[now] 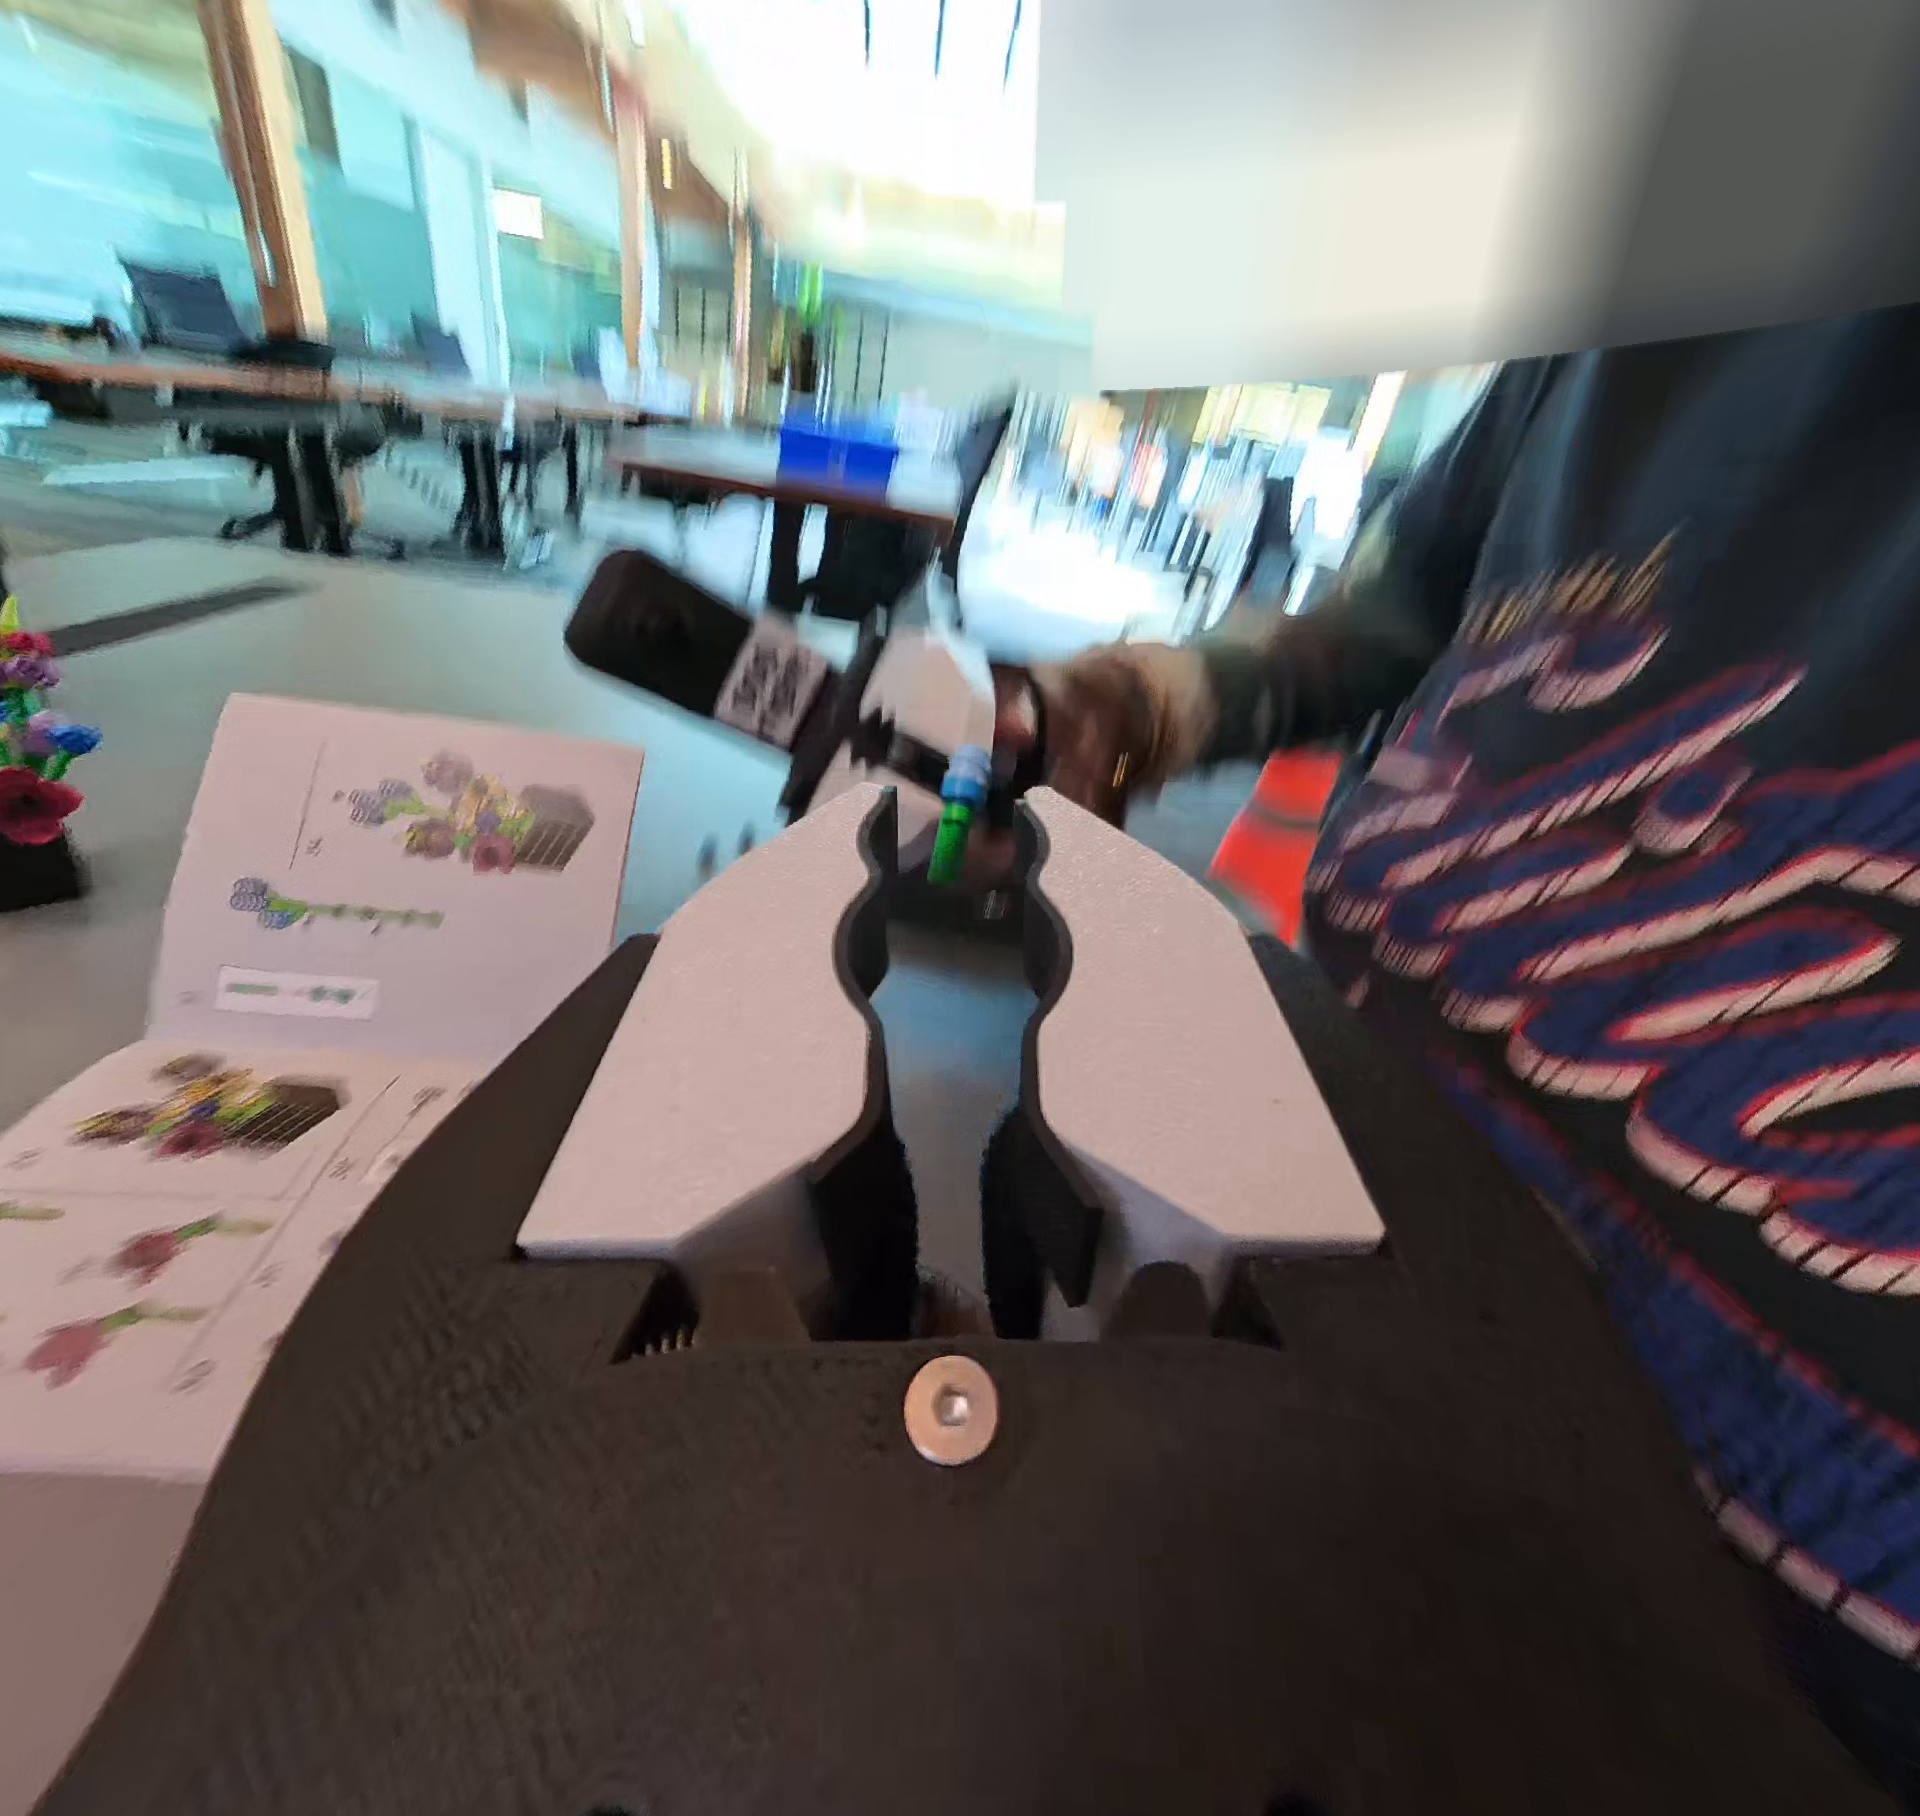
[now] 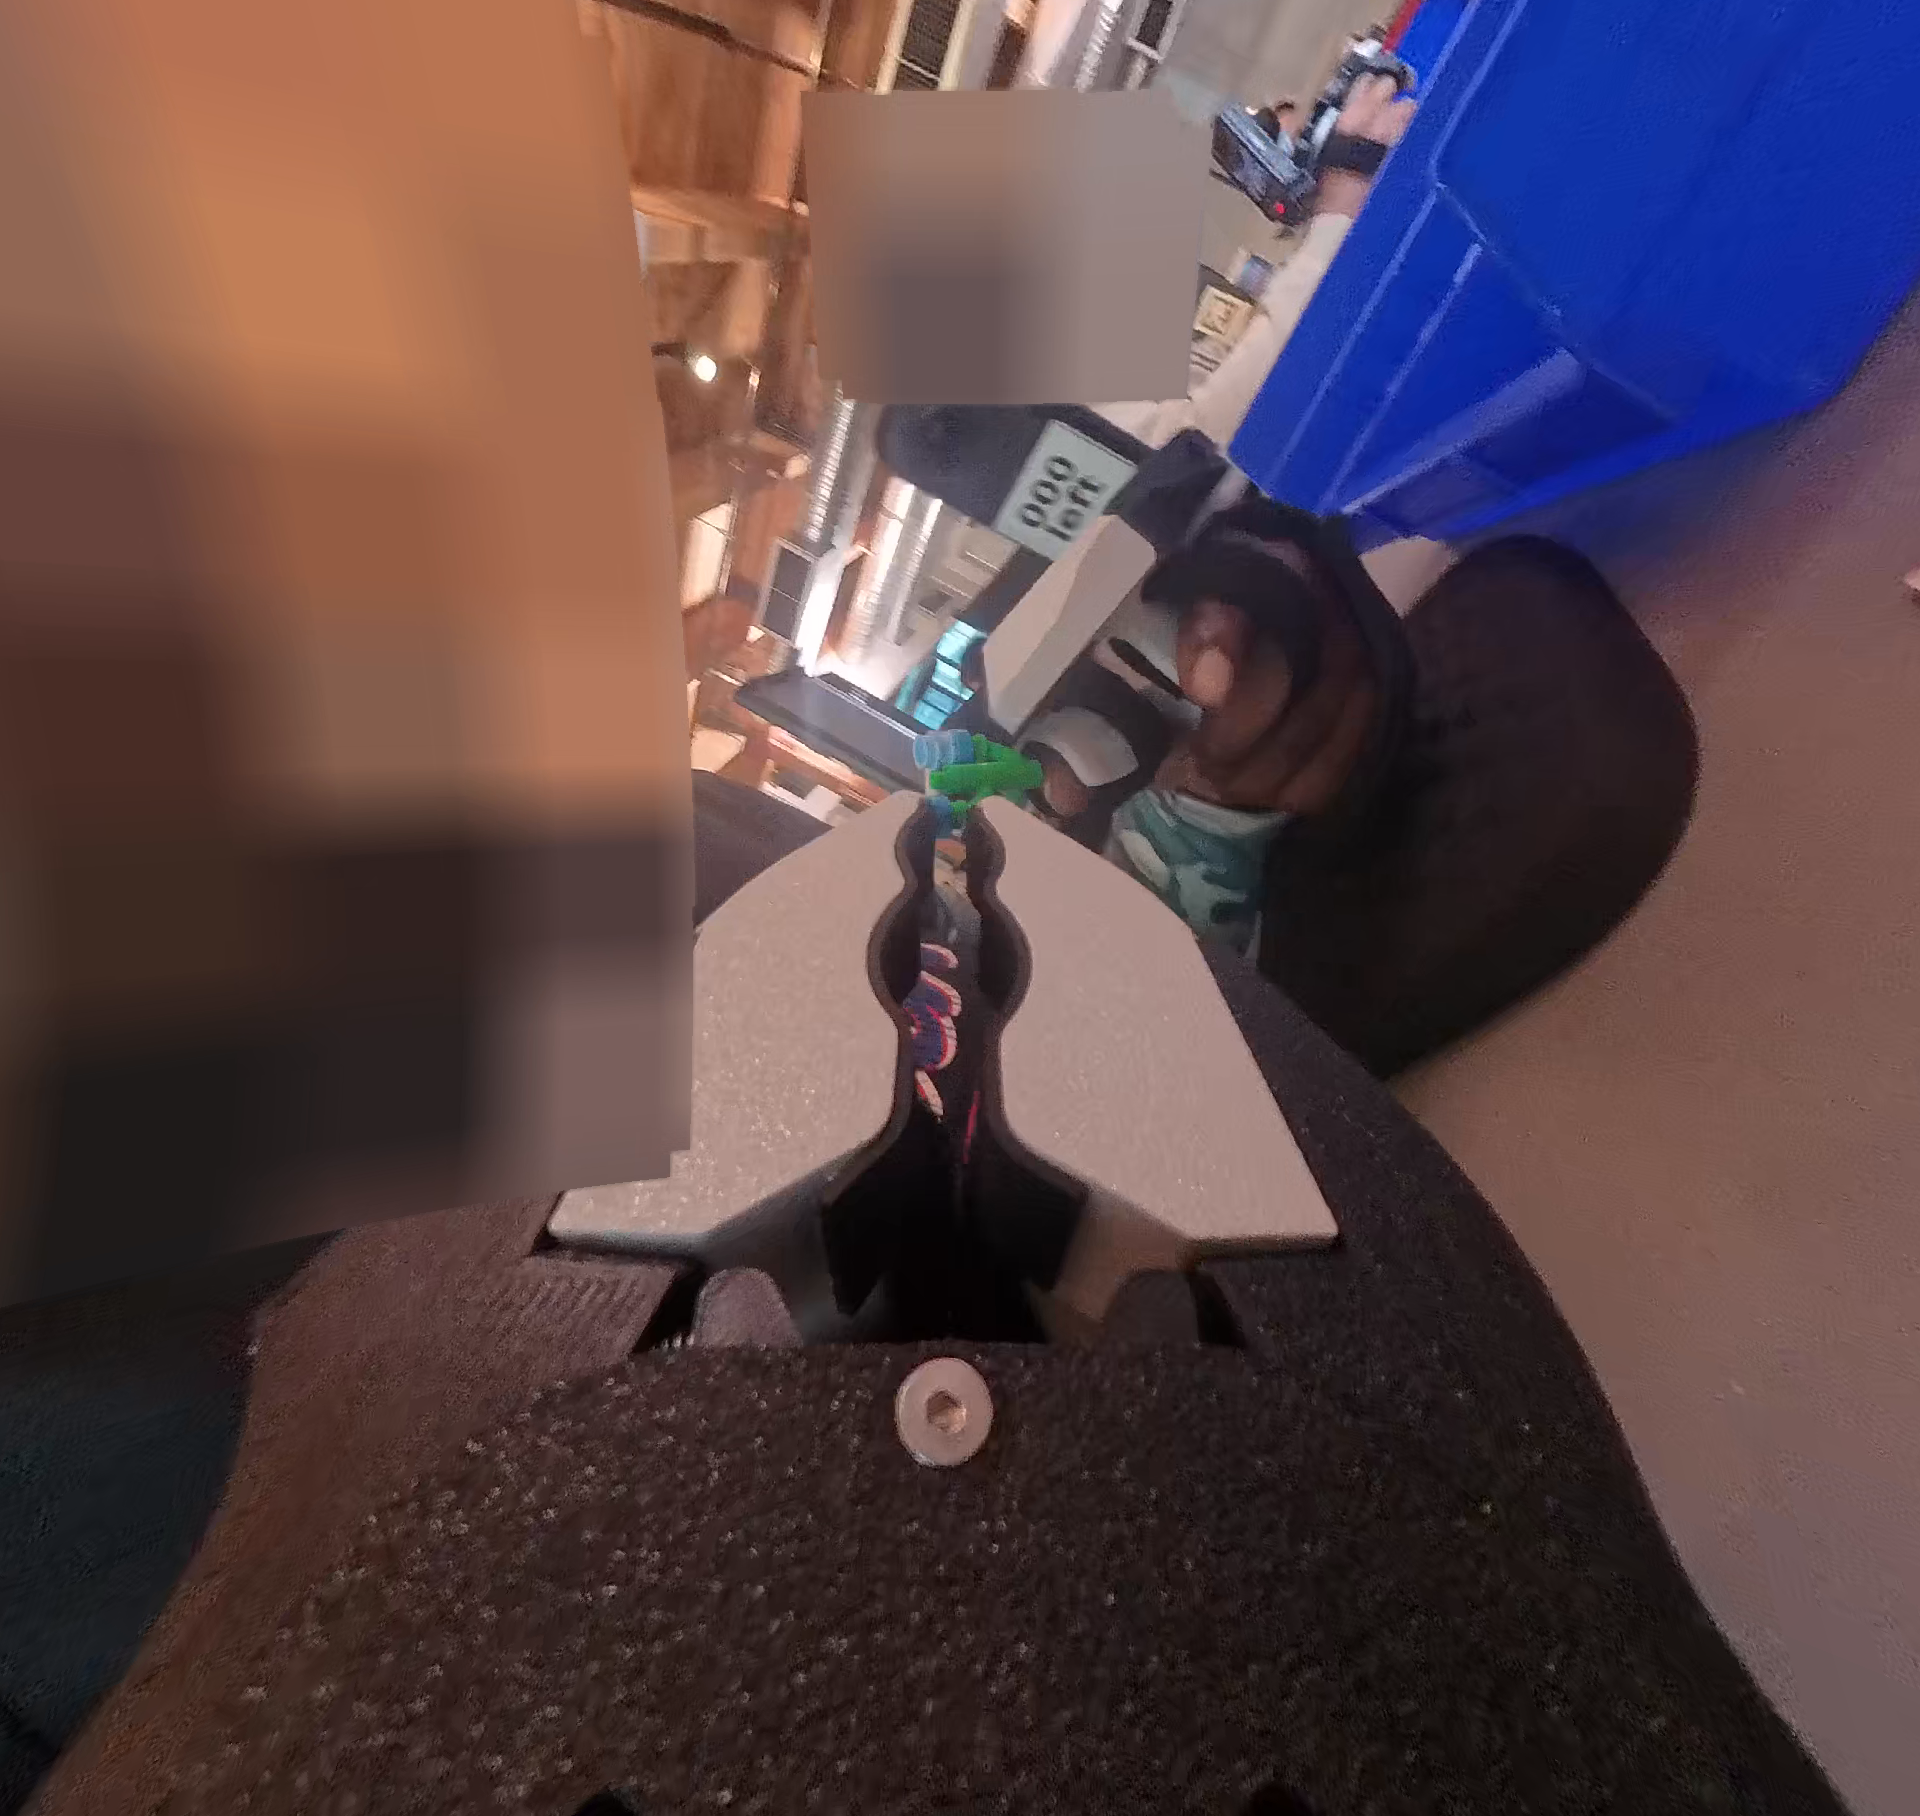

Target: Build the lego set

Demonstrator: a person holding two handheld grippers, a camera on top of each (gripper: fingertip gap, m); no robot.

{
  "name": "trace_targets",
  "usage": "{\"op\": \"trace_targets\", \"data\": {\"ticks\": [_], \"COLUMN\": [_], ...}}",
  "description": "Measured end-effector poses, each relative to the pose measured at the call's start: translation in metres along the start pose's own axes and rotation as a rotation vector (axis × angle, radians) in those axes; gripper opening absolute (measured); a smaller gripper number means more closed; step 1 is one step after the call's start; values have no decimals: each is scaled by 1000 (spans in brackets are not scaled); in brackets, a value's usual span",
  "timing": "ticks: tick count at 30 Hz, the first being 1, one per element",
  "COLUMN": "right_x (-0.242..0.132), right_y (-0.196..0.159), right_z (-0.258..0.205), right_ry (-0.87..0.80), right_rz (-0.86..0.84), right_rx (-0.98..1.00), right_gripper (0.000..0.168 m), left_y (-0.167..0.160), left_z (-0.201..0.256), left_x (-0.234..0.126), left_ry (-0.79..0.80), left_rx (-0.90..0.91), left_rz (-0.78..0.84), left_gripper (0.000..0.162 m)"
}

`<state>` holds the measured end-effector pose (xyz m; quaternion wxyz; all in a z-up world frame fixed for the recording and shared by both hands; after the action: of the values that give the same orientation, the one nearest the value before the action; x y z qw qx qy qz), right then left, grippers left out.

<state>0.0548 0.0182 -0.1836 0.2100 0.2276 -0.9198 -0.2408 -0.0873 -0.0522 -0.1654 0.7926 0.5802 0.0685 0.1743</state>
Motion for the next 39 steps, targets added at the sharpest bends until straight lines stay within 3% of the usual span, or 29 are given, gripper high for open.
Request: {"op": "trace_targets", "data": {"ticks": [5, 9, 19, 21, 22, 26, 28, 39], "right_x": [-6, -9, -12, -14, -16, -16, -10, 0], "right_y": [0, 0, 0, 8, 13, 21, 21, 19], "right_z": [-2, 0, 1, -4, -9, -31, -39, -39], "right_ry": [-85, -115, -127, -152, -184, -394, -466, -418], "right_rz": [-110, -143, -170, -177, -178, -232, -272, -320], "right_rx": [-5, -1, 2, -112, -216, -798, -985, -1046], "right_gripper": [6, 6, 7, 27, 30, 23, 20, 8], "left_y": [-5, -5, -10, -8, -6, -2, -2, -3], "left_z": [3, 4, 1, -2, -5, -10, -11, -3], "left_x": [13, 20, 23, 22, 21, 18, 19, 28], "left_ry": [105, 129, 123, 155, 174, 188, 184, 164], "left_rx": [207, 280, 273, 243, 216, 88, 69, 85], "left_rz": [-247, -304, -320, -254, -210, -59, -43, -65], "left_gripper": [18, 9, 8, 8, 8, 8, 8, 8]}}
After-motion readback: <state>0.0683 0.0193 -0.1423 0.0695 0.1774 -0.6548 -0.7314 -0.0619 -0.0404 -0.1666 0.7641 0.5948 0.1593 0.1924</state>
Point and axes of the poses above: each gripper's, where its closed fingertips meet, x out along the fingers, y out of its top, z = x × y across the jaws, the point moved 8 cm from there along -x, back along the fingers, and after that the axes turned 10 degrees about -x, right-handed, at the moved point
